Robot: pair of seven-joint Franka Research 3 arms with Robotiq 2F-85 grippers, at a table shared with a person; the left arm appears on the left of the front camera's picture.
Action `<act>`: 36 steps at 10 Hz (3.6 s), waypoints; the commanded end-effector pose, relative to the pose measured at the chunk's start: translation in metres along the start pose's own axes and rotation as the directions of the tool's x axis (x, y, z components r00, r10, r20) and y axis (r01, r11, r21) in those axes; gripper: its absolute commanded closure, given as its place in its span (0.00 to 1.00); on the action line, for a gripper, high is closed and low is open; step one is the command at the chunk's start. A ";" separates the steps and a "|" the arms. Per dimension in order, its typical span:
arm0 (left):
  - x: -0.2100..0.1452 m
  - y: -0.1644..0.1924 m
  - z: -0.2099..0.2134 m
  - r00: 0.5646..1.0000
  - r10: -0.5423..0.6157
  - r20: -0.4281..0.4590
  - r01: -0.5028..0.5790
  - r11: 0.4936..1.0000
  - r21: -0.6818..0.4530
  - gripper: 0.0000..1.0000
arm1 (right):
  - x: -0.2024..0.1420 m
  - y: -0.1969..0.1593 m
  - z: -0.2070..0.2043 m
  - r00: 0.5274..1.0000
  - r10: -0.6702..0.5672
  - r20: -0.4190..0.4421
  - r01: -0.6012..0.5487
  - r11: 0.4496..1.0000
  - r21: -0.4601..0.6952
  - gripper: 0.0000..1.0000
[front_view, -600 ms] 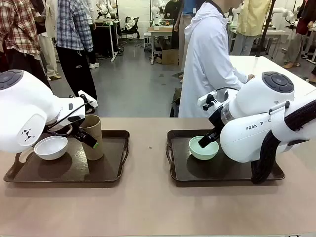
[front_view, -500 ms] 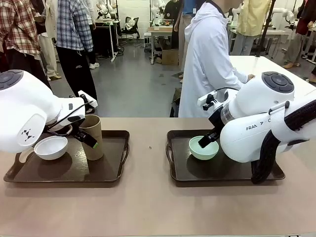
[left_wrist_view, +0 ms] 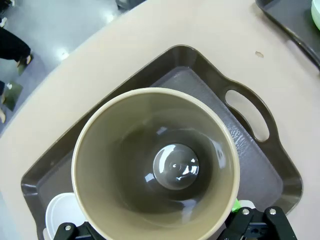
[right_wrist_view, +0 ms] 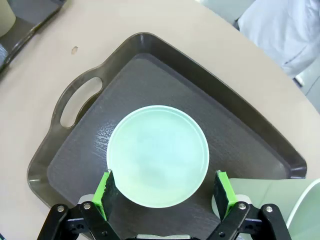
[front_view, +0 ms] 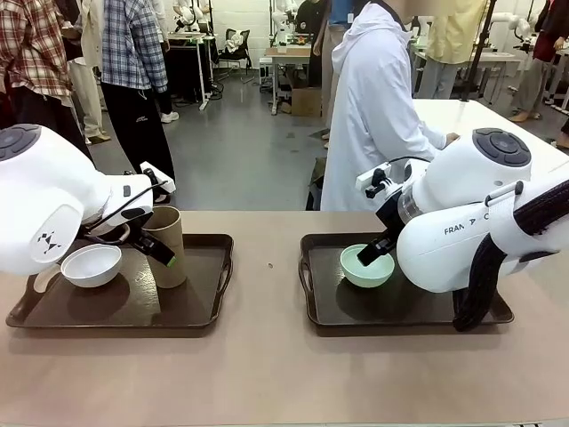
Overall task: Set up a tray with a mat and arrange the tableware.
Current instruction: Pick up the Picnic Bowl and Reusable plastic cup from the Handle tray in front of the human's position and hold them in the air.
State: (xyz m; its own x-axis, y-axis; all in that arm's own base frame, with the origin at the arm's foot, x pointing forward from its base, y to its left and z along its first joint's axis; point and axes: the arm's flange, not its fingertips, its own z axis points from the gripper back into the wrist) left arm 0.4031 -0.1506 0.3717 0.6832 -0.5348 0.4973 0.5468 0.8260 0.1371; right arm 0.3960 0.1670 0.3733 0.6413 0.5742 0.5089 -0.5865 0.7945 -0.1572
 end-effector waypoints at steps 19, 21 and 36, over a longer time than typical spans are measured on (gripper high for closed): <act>-0.073 -0.014 0.170 0.940 0.176 -0.292 -0.200 0.978 -0.056 0.00 | -0.085 0.058 0.162 0.919 -0.172 -0.355 0.169 0.985 -0.040 0.00; -0.062 0.002 0.151 0.960 0.193 -0.206 -0.231 0.956 -0.180 0.00 | -0.098 0.018 0.154 0.940 -0.207 -0.270 0.231 0.971 0.058 0.00; -0.123 0.183 0.129 0.779 0.582 -0.233 -0.568 0.497 -0.656 0.00 | -0.236 -0.205 0.166 0.704 -0.697 -0.135 0.649 0.556 0.519 0.00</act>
State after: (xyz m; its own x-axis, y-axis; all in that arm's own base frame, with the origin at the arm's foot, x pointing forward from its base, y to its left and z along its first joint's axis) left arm 0.3576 0.0846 0.4452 0.9633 0.0052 0.2683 0.2085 0.6148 -0.7606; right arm 0.2864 -0.1603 0.4220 0.9295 -0.1090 0.3523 -0.1728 0.7151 0.6773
